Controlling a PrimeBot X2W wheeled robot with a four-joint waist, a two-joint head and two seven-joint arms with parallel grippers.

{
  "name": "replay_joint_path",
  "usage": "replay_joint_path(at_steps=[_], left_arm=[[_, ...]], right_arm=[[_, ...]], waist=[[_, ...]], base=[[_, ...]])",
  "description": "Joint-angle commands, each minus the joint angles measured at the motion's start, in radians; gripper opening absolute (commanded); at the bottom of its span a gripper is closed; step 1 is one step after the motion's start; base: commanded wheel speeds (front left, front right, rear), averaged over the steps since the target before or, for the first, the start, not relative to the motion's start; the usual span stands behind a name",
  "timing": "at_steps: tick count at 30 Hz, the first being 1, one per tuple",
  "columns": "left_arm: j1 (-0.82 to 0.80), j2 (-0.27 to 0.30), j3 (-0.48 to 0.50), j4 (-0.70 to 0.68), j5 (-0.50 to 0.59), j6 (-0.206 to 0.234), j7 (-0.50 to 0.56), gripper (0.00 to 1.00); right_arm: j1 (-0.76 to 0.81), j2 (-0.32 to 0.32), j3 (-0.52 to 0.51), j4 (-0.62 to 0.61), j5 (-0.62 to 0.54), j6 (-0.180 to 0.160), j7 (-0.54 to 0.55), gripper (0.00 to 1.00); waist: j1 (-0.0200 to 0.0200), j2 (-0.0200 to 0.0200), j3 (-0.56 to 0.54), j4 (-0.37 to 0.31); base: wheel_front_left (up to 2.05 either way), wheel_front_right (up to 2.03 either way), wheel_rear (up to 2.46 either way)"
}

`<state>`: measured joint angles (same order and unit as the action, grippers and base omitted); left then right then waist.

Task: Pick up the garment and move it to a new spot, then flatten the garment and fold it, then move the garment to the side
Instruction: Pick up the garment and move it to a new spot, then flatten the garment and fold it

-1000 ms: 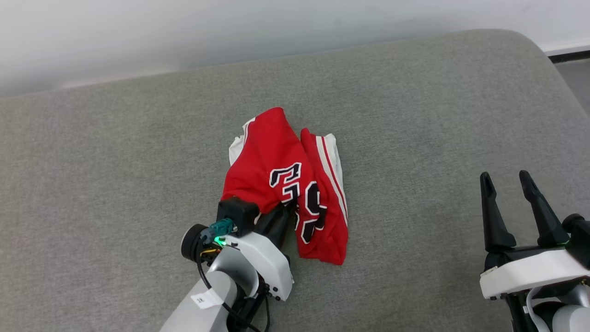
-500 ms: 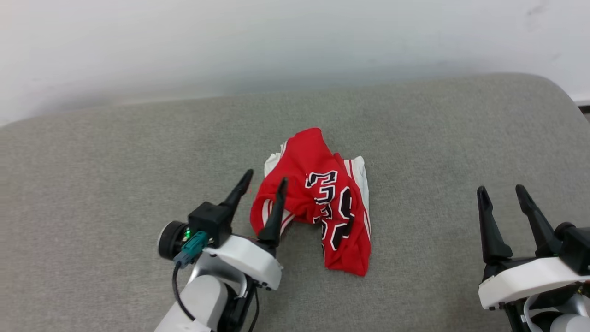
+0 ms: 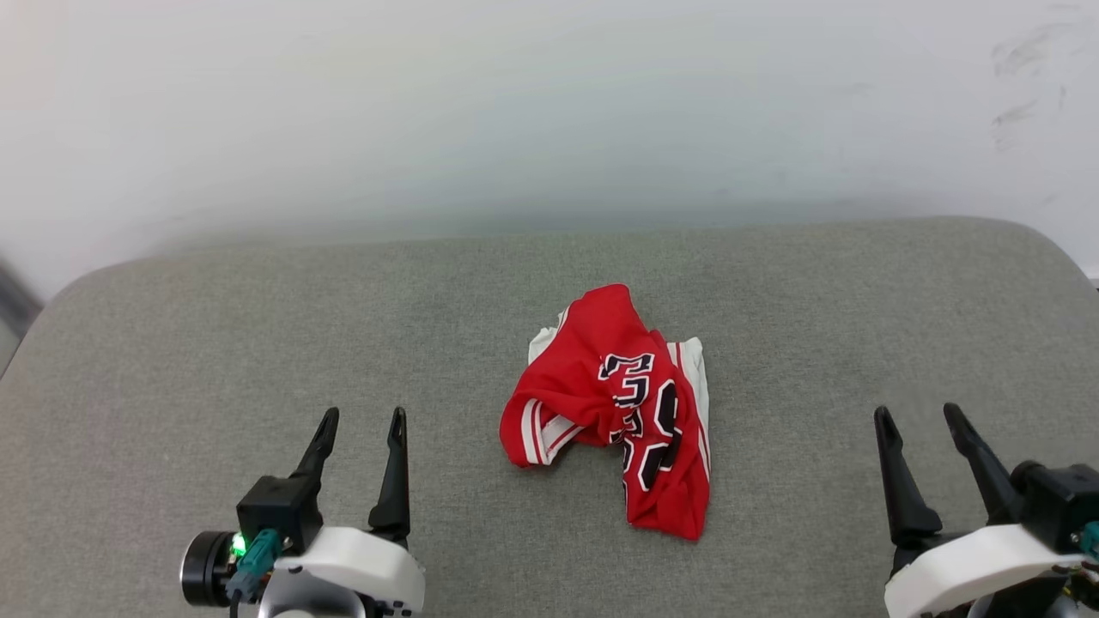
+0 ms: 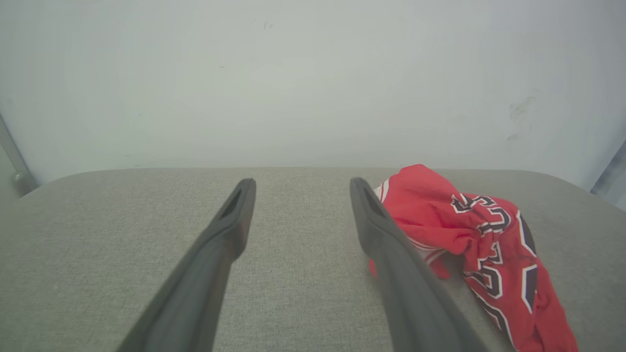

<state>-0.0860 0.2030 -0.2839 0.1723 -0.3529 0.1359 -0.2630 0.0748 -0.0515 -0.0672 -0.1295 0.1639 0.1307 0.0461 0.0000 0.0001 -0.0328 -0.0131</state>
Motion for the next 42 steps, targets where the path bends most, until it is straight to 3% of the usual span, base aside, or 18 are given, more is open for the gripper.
replay_joint_path(at_steps=[1, 22, 28, 36, 42], left_arm=[[0.023, 0.003, 0.006, -0.008, 0.003, 0.006, -0.002, 1.0], [0.069, 0.011, 0.008, -0.023, 0.023, 0.011, -0.002, 1.0], [0.056, 0.007, 0.016, -0.034, 0.026, 0.013, -0.002, 1.0], [0.007, -0.022, 0.014, -0.077, 0.044, 0.001, -0.002, 1.0], [-0.037, -0.048, 0.018, -0.113, 0.071, -0.015, -0.003, 1.0]], right_arm=[[0.022, 0.002, 0.003, 0.001, -0.003, 0.0, 0.003, 1.0], [0.032, 0.002, 0.015, -0.013, -0.001, 0.0, 0.031, 1.0], [-0.005, 0.002, -0.028, 0.036, 0.062, 0.0, 0.07, 1.0], [-0.132, -0.08, -0.077, 0.212, 0.178, 0.0, 0.332, 1.0], [-0.265, -0.153, -0.004, 0.3, 0.249, 0.0, 0.551, 1.0]], waist=[[0.0, -0.0001, -0.01, -0.001], [0.0, -0.0001, -0.019, -0.009], [0.0, -0.0001, 0.001, 0.01], [0.0, -0.0001, 0.084, 0.092], [0.0, -0.0001, 0.163, 0.146]], base=[[0.0, 0.0, 0.0], [0.0, 0.0, 0.0], [0.0, 0.0, 0.0], [0.0, 0.0, 0.0], [0.0, 0.0, 0.0]])
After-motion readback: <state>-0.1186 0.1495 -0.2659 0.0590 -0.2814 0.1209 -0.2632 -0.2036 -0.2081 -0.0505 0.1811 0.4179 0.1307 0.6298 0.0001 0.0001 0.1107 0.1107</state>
